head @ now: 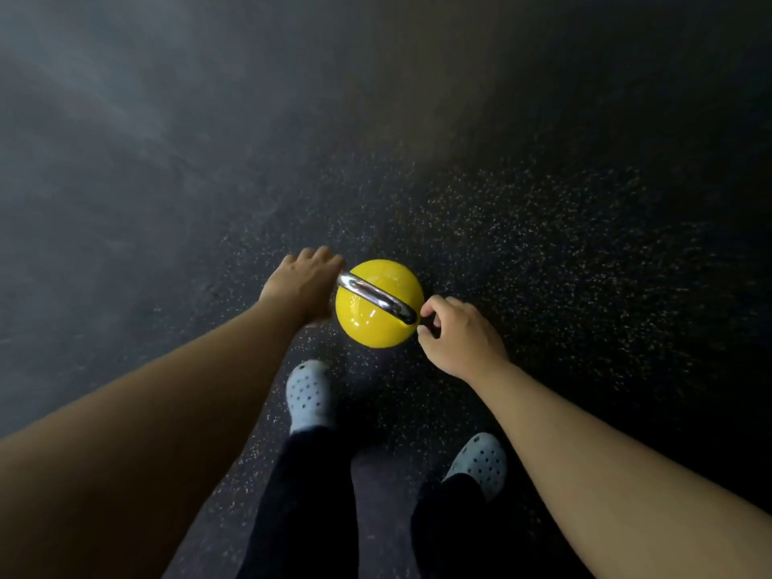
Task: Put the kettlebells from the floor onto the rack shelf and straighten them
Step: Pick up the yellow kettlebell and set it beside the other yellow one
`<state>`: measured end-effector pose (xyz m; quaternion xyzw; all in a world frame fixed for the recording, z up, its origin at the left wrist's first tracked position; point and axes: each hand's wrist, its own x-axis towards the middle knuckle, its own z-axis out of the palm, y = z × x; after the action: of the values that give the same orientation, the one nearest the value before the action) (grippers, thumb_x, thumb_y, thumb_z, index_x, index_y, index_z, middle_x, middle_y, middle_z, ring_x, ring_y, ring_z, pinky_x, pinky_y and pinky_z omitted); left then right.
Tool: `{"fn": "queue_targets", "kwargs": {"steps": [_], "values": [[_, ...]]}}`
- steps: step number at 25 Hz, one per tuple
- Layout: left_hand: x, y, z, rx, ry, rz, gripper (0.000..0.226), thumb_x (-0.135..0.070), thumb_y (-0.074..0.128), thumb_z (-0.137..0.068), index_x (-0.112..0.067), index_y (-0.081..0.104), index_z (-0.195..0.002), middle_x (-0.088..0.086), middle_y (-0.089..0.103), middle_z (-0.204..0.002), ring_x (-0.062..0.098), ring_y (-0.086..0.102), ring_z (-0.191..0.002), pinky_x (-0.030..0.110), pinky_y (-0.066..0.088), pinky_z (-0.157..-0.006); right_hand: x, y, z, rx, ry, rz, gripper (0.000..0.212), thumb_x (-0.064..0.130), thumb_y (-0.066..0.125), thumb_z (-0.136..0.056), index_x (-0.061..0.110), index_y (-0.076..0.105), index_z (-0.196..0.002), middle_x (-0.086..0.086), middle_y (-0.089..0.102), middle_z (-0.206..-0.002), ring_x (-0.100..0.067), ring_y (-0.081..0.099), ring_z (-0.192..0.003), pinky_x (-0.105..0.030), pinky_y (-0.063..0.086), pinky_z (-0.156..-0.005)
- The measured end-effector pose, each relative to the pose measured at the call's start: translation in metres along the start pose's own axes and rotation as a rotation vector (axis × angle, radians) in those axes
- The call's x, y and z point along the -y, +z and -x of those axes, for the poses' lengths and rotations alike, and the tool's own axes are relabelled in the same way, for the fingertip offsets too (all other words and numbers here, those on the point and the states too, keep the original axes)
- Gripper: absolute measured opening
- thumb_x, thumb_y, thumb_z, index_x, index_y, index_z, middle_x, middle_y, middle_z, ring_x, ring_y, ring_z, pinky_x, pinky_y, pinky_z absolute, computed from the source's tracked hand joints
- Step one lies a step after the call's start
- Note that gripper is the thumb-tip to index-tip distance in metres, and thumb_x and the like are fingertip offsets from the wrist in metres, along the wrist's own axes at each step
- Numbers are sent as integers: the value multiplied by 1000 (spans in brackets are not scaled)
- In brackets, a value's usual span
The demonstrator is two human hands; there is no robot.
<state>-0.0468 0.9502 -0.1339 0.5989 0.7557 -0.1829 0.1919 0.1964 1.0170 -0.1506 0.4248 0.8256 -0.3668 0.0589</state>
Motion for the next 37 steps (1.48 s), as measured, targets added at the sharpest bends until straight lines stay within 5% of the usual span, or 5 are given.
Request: {"fn": "queue_targets", "kwargs": {"steps": [7, 13, 21, 31, 37], "values": [[31, 65, -98, 99, 246, -61, 63, -31, 73, -78, -22, 45, -134, 5, 48, -136, 28, 45, -124, 44, 45, -98, 9, 88, -85, 71, 203, 45, 36, 36, 65, -83, 18, 53, -112, -8, 50, -118, -30, 45, -111, -44, 46, -88], [41, 92, -133, 273, 442, 171, 11, -27, 68, -83, -22, 65, -92, 1, 65, -93, 21, 62, -88, 42, 55, -76, 1, 115, -116, 77, 323, -179, 26, 25, 71, -77, 7, 54, -72, -13, 63, -79, -30, 59, -76, -37, 47, -62], [-17, 60, -109, 294, 525, 147, 6, -27, 63, -74, -26, 67, -79, -5, 64, -67, 13, 61, -62, 29, 50, -52, -19, 89, -60, -22, 379, -291, 33, 25, 70, -64, 17, 41, -50, 1, 50, -56, -18, 48, -53, -26, 30, -44], [-293, -26, -19, 232, 955, -174, 20, -44, 57, -76, -28, 65, -84, -8, 63, -70, 13, 61, -65, 27, 49, -57, -124, -7, 185, -322, 714, -397, 27, 27, 70, -65, 21, 46, -54, 10, 48, -56, 1, 46, -48, -12, 26, -36], [-545, -89, 75, 196, 1254, -273, 21, -45, 57, -76, -28, 65, -84, -10, 64, -74, 10, 59, -67, 25, 42, -55, -225, -102, 395, -561, 927, -342, 22, 35, 66, -69, 15, 58, -65, 4, 54, -62, -16, 55, -58, -24, 34, -43]]}}
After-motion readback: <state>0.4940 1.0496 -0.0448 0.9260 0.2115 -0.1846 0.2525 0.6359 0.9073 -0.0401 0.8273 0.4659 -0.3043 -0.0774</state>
